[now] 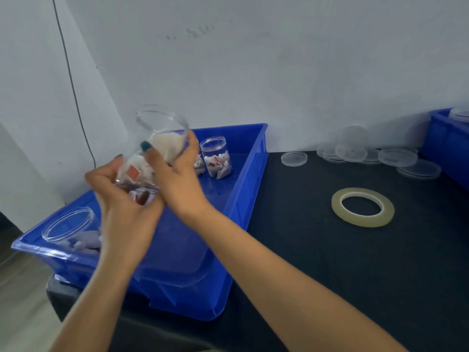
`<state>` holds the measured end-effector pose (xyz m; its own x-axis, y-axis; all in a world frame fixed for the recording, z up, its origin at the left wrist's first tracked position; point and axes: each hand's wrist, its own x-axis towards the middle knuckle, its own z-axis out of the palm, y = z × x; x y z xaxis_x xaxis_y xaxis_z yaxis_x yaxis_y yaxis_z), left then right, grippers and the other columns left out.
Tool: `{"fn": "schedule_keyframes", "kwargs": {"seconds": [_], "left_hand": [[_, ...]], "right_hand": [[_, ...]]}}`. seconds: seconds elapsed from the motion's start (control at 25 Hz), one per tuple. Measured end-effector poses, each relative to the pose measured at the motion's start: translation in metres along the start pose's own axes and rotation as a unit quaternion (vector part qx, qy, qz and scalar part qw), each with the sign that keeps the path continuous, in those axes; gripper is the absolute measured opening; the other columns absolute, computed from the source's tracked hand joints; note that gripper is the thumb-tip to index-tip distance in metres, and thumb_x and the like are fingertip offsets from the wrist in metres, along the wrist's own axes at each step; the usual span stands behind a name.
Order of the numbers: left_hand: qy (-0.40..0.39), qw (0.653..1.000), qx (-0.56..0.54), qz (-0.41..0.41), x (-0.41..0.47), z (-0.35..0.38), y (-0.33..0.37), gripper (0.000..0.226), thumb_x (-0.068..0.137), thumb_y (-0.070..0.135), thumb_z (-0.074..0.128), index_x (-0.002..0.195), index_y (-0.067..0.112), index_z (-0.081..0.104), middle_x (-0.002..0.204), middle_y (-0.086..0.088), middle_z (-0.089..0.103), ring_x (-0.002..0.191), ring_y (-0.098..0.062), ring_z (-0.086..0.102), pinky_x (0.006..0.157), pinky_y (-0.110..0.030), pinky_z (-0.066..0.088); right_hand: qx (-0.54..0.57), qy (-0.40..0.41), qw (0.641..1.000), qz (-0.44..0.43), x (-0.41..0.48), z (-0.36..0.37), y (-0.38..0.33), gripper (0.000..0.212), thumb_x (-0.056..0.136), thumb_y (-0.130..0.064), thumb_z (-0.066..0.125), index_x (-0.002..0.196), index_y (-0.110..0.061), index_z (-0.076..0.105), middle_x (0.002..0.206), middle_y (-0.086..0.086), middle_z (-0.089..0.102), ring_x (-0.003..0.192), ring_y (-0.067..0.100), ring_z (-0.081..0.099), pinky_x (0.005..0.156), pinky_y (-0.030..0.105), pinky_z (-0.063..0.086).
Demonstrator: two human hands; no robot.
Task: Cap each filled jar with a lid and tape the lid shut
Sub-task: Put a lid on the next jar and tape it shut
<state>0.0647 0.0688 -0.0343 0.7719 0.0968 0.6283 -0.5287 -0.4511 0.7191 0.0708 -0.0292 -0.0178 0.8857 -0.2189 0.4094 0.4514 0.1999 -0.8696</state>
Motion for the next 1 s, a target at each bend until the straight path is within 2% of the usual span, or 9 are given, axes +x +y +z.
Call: {"fn": "schedule_keyframes", "kwargs": {"seconds": [0.12,0.24,0.36,0.44,0.52,0.68,0.8,0.92,1.0], "left_hand": [[-0.068,0.996,-0.062,0.009,-0.037,0.032,0.042,0.072,0.077,0.012,0.078,0.122,0.020,0.022,0.125,0.005,0.037,0.110,-0.003,0.057,0.069,-0.007,0.050],[-0.155,0.981,-0.103,0.051,-0.077,0.069,0.067,0.078,0.077,0.006,0.079,0.130,0.020,0.023,0.129,0.004,0.035,0.110,0.015,0.048,0.078,-0.001,0.043],[-0.251,0.947,-0.202,-0.008,-0.098,0.116,0.075,0.079,0.075,0.022,0.070,0.130,0.041,0.016,0.126,0.012,0.045,0.105,0.009,0.058,0.072,-0.004,0.047],[-0.298,0.916,-0.253,-0.085,-0.096,0.150,0.070,0.085,0.086,0.029,0.069,0.146,0.033,0.009,0.126,0.020,0.052,0.096,0.008,0.063,0.068,-0.004,0.048],[-0.320,0.911,-0.246,-0.091,-0.089,0.183,0.059,0.091,0.087,0.028,0.073,0.152,0.023,0.009,0.134,0.029,0.048,0.097,0.007,0.064,0.071,-0.006,0.049],[-0.289,0.929,-0.220,-0.076,-0.082,0.227,0.047,0.092,0.071,0.018,0.088,0.135,0.041,0.027,0.134,0.003,0.052,0.113,-0.004,0.058,0.087,-0.017,0.049],[-0.276,0.931,-0.228,-0.066,-0.083,0.245,0.037,0.088,0.068,0.014,0.088,0.131,0.044,0.034,0.131,0.007,0.053,0.113,0.001,0.058,0.088,-0.017,0.051],[-0.282,0.925,-0.248,-0.064,-0.083,0.257,0.034,0.090,0.068,0.010,0.088,0.135,0.040,0.034,0.127,0.013,0.053,0.108,0.016,0.054,0.079,-0.004,0.046],[-0.283,0.924,-0.250,-0.066,-0.083,0.263,0.034,0.091,0.068,0.009,0.088,0.135,0.040,0.034,0.127,0.015,0.052,0.105,0.020,0.053,0.076,-0.002,0.045]], "right_hand": [[-0.001,-0.005,0.999,-0.035,-0.016,-0.058,-0.016,0.083,0.088,-0.027,0.068,0.147,-0.043,0.012,0.134,0.003,0.056,0.113,0.019,0.065,0.087,0.025,0.056],[-0.049,0.002,0.997,-0.056,-0.039,-0.131,-0.025,0.087,0.092,-0.021,0.063,0.154,-0.035,0.004,0.130,-0.010,0.057,0.112,0.009,0.065,0.089,0.023,0.054],[-0.153,0.005,0.987,-0.043,-0.059,-0.194,-0.020,0.089,0.094,-0.017,0.061,0.156,-0.030,-0.002,0.135,-0.027,0.049,0.125,0.002,0.055,0.099,0.023,0.049],[-0.214,0.013,0.977,-0.018,-0.071,-0.229,-0.008,0.094,0.092,-0.018,0.063,0.156,-0.027,-0.006,0.152,-0.009,0.035,0.136,0.005,0.044,0.110,0.031,0.043],[-0.275,0.008,0.961,0.006,-0.078,-0.251,0.009,0.096,0.093,-0.014,0.064,0.156,-0.022,-0.008,0.156,0.008,0.024,0.144,0.015,0.034,0.117,0.043,0.035],[-0.351,-0.028,0.935,0.030,-0.075,-0.268,0.021,0.101,0.087,-0.006,0.067,0.156,-0.020,-0.005,0.158,0.011,0.019,0.145,0.022,0.033,0.114,0.045,0.038],[-0.490,-0.063,0.869,0.015,-0.069,-0.308,0.010,0.094,0.077,-0.029,0.059,0.157,-0.019,0.009,0.159,0.001,0.028,0.145,0.017,0.031,0.122,0.038,0.021],[-0.577,0.128,0.804,0.064,-0.053,-0.377,-0.006,0.072,0.086,-0.018,0.057,0.152,-0.015,0.028,0.149,0.006,0.043,0.137,0.022,0.040,0.116,0.036,0.028],[-0.655,0.208,0.707,0.168,-0.042,-0.427,-0.019,0.067,0.094,-0.015,0.057,0.153,-0.009,0.026,0.155,0.015,0.034,0.141,0.030,0.034,0.114,0.042,0.030]]}}
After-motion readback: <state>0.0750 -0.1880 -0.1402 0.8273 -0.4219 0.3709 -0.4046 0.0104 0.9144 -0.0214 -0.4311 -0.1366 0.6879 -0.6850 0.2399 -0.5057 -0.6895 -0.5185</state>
